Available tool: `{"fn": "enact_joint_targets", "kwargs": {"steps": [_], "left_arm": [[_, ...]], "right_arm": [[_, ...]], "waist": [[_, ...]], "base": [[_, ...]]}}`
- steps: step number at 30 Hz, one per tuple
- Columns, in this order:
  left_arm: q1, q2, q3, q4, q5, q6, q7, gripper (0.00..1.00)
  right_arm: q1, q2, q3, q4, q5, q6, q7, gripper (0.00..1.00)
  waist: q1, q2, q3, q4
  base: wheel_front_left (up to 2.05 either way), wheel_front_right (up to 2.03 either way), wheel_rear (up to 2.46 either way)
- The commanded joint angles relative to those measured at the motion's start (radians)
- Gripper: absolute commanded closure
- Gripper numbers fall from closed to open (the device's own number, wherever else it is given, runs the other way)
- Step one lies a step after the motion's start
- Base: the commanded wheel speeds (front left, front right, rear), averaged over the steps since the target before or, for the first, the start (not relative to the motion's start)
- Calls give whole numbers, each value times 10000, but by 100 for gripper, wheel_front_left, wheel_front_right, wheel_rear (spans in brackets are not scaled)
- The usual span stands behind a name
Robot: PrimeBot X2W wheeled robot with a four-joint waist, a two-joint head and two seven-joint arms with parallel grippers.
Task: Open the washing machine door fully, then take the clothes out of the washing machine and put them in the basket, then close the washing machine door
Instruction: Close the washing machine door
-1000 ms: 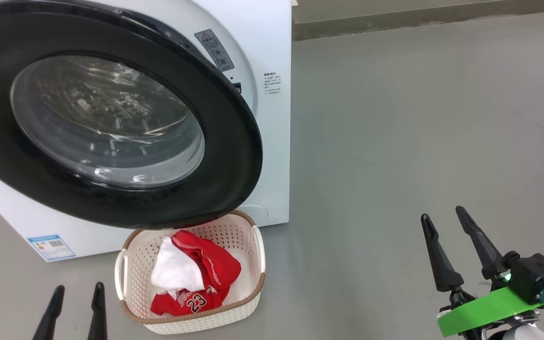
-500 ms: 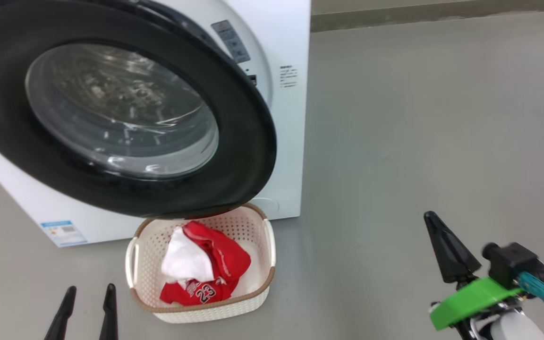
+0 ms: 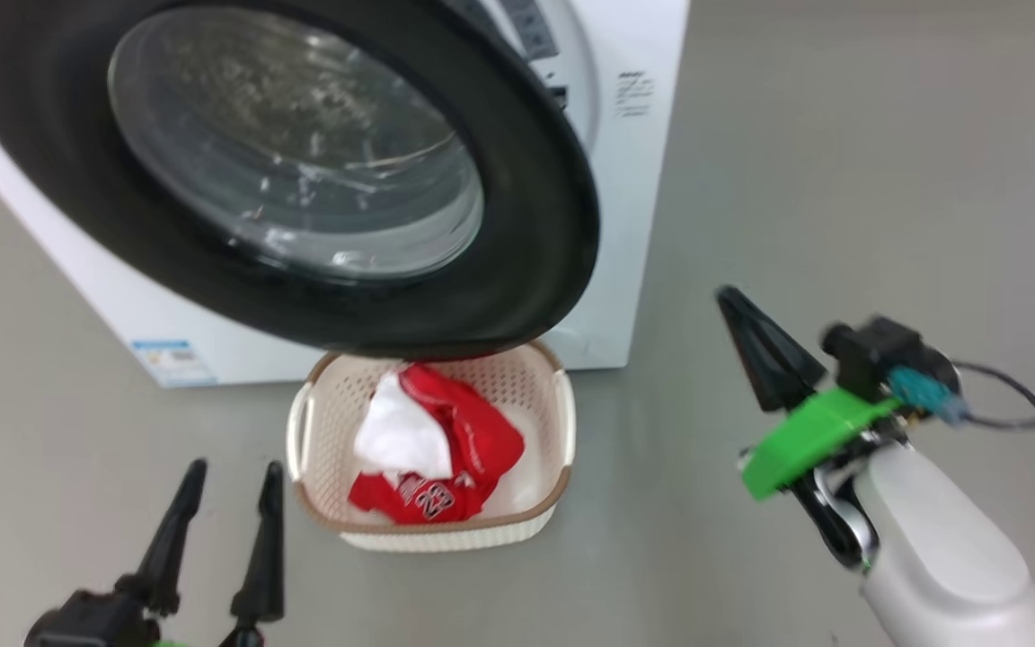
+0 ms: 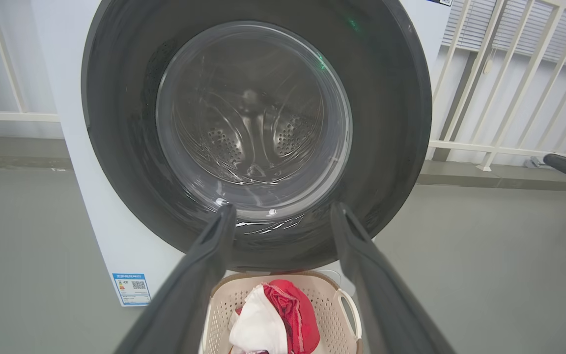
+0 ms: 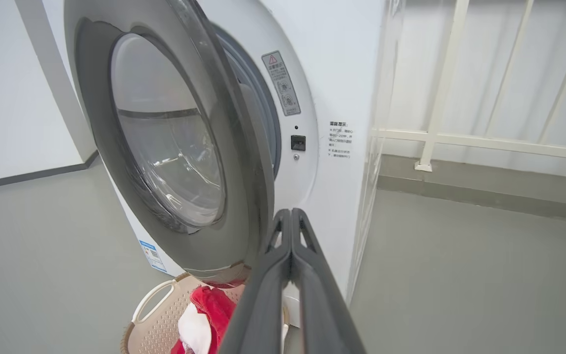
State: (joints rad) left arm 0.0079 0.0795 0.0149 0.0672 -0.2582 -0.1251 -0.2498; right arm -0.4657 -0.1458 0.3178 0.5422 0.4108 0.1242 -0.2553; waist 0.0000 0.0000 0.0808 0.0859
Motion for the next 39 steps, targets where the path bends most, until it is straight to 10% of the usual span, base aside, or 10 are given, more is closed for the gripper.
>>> {"fn": "enact_joint_targets", "kwargs": {"steps": [1,17,39], "left_arm": [[-483,51,215,-297,102,-54,-120,0],[-1164,-232,-47,-371,-124,-55,-120,0],[-2005,-290,-576,-329,-223,-55,-120,0]], "right_arm": [[-545,-18,559,-34,233,65,-65,100],[-3937,-822,3654,1280,2002,65,-65,100],[-6536,-1583,2776,2155,2764,65,-65,100]], "waist": [[0,0,531,542],[0,0,1750,1780],[0,0,3073,2509]], "base": [[0,0,0],[0,0,0],[0,0,0]]}}
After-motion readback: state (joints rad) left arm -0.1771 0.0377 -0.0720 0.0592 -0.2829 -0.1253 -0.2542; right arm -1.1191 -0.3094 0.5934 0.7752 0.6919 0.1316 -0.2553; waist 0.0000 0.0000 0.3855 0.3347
